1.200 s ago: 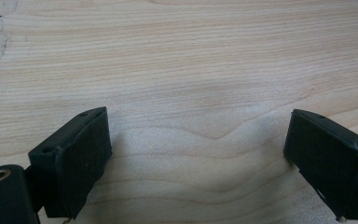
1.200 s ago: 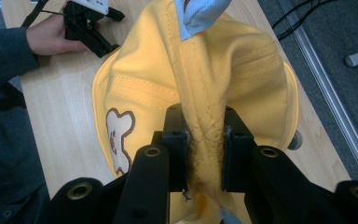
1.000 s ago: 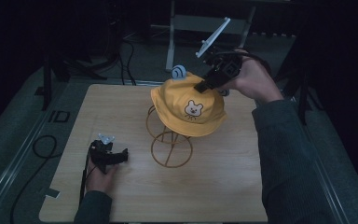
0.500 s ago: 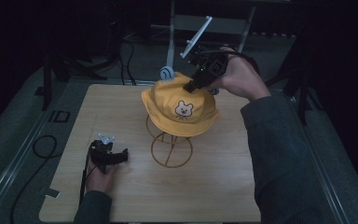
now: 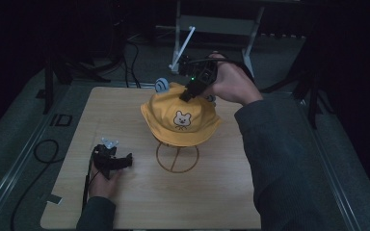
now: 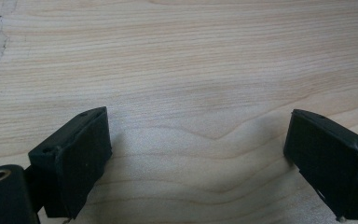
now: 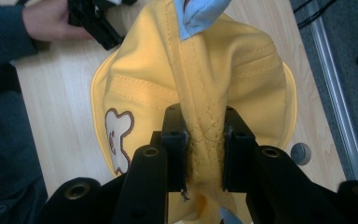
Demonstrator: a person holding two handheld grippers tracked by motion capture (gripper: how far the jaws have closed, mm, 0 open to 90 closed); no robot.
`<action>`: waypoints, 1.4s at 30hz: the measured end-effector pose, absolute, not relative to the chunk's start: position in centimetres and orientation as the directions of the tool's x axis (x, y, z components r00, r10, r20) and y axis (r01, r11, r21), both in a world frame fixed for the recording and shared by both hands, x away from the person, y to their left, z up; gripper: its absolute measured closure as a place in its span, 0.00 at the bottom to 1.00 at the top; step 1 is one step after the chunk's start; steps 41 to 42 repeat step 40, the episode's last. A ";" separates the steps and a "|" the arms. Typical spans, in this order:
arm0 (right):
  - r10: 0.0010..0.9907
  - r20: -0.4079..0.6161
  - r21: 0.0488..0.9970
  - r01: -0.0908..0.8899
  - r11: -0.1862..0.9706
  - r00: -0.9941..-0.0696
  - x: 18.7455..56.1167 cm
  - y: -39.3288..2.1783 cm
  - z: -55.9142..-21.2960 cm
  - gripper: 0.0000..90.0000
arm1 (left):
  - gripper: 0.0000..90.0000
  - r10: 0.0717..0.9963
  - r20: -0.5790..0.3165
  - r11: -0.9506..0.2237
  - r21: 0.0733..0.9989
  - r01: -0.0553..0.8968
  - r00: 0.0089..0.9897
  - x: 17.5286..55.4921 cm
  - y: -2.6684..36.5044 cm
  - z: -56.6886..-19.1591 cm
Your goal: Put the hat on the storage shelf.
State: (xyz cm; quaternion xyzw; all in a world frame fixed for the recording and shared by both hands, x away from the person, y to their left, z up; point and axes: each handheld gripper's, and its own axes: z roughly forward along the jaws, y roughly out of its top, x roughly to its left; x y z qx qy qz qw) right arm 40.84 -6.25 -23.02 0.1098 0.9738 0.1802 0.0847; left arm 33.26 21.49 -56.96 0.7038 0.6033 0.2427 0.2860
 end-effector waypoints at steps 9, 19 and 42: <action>0.217 -0.125 0.375 0.156 0.914 -0.968 40.9 -3.8 -24.7 0.66 | 0.08 0.988 -0.005 -0.107 0.696 0.710 0.153 33.3 21.5 -57.0; 0.228 -0.125 0.393 0.163 0.905 -0.966 40.9 -4.8 -25.0 0.66 | 0.08 0.988 -0.004 -0.108 0.696 0.710 0.154 33.3 21.5 -57.0; 0.385 -0.202 0.463 0.259 0.848 -0.901 39.8 -12.3 -23.4 0.53 | 0.08 0.988 -0.004 -0.107 0.696 0.710 0.153 33.3 21.4 -57.0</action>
